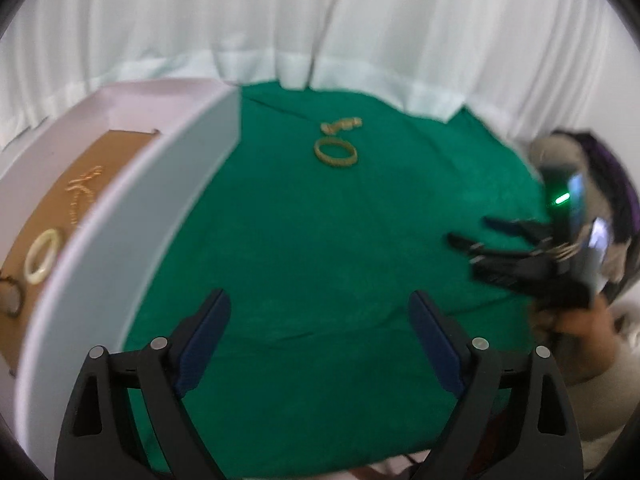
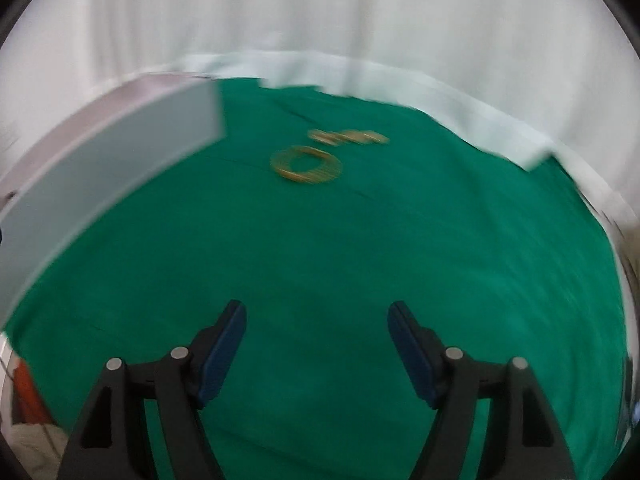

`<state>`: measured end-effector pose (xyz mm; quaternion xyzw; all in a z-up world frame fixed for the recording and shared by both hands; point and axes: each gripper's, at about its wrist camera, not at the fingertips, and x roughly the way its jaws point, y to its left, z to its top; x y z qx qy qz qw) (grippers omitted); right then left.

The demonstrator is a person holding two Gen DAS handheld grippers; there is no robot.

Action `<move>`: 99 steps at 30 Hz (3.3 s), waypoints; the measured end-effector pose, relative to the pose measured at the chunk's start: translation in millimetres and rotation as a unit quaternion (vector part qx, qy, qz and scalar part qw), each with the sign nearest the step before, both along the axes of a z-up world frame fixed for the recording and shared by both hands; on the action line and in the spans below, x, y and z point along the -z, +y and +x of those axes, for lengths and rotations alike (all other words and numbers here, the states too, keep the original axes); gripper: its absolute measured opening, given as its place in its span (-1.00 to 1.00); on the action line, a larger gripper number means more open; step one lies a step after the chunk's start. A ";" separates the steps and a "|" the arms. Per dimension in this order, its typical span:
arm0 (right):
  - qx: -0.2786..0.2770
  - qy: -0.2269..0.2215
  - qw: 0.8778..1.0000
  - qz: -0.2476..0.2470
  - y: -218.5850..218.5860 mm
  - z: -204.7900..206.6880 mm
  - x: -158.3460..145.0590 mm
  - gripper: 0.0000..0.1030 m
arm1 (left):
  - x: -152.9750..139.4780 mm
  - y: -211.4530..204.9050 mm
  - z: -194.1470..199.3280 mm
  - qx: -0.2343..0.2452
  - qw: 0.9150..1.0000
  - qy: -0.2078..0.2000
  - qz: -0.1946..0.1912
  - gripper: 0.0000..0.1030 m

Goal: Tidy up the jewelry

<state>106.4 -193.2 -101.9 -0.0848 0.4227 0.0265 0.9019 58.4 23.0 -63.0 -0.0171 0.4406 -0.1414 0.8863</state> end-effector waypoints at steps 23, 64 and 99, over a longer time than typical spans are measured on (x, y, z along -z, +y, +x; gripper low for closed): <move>0.086 0.002 0.996 0.033 -87.9 1.6 36.5 0.54 | 82.1 -54.8 69.2 -0.023 0.998 0.000 0.059 0.77; 0.085 0.004 0.996 0.034 -82.4 2.1 35.7 0.61 | 31.8 -101.0 213.5 0.090 0.995 0.019 0.042 0.96; 0.084 0.006 0.996 0.034 -81.4 2.9 36.5 0.63 | 65.0 -51.3 158.9 0.024 0.997 0.030 0.070 0.34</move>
